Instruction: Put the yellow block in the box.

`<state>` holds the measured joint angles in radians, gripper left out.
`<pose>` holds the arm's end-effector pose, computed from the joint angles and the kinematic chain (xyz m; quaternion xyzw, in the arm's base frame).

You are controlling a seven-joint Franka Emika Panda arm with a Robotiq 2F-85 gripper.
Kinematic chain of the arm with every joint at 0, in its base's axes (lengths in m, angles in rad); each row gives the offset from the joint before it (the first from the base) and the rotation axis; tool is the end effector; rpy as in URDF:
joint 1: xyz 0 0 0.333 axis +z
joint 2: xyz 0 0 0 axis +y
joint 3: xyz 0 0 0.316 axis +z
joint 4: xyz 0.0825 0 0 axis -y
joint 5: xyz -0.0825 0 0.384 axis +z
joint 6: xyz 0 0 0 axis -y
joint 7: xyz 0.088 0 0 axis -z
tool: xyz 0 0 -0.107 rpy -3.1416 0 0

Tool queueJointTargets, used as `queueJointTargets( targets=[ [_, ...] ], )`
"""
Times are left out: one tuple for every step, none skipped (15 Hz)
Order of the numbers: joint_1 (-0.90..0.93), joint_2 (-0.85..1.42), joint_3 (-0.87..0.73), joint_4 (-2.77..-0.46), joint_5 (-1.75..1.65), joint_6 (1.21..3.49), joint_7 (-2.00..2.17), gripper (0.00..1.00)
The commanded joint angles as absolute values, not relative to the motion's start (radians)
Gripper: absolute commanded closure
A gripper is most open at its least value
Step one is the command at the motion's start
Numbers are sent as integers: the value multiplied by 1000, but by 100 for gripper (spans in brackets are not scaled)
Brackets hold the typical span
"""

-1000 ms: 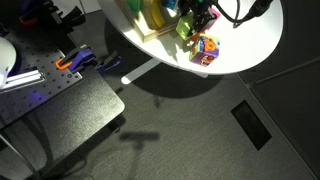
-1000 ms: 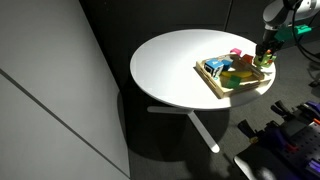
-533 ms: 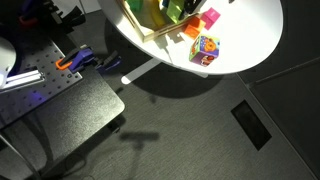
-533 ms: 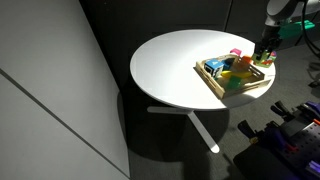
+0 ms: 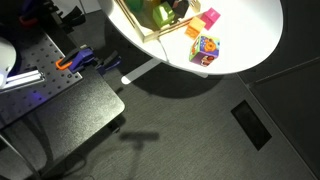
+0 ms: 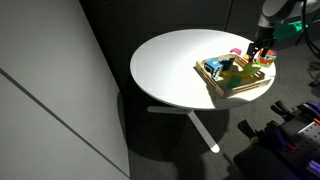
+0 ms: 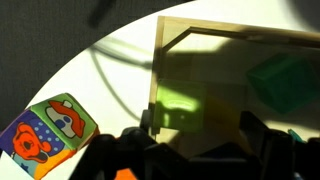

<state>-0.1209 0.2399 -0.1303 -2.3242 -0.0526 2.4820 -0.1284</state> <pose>0.4967 -0.1286 0.2308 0.9980 -0.0387 -0.0454 0.0226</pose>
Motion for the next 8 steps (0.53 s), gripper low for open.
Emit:
queueJointTargets(
  targets=[
    [-124, 176, -133, -2360, -92, 2450, -139, 0],
    [-125, 165, -136, -2364, -102, 2432, -144, 0],
    [-126, 155, -137, -2366, -111, 2414, -147, 0],
    [-128, 142, -139, -2371, -121, 2397, -150, 0],
    [-129, 129, -140, -2372, -131, 2369, -153, 0],
    [-130, 117, -141, -2373, -139, 2341, -159, 0],
    [-132, 104, -142, -2373, -146, 2309, -167, 0],
    [-133, 91, -143, -2372, -149, 2280, -175, 0]
  ],
)
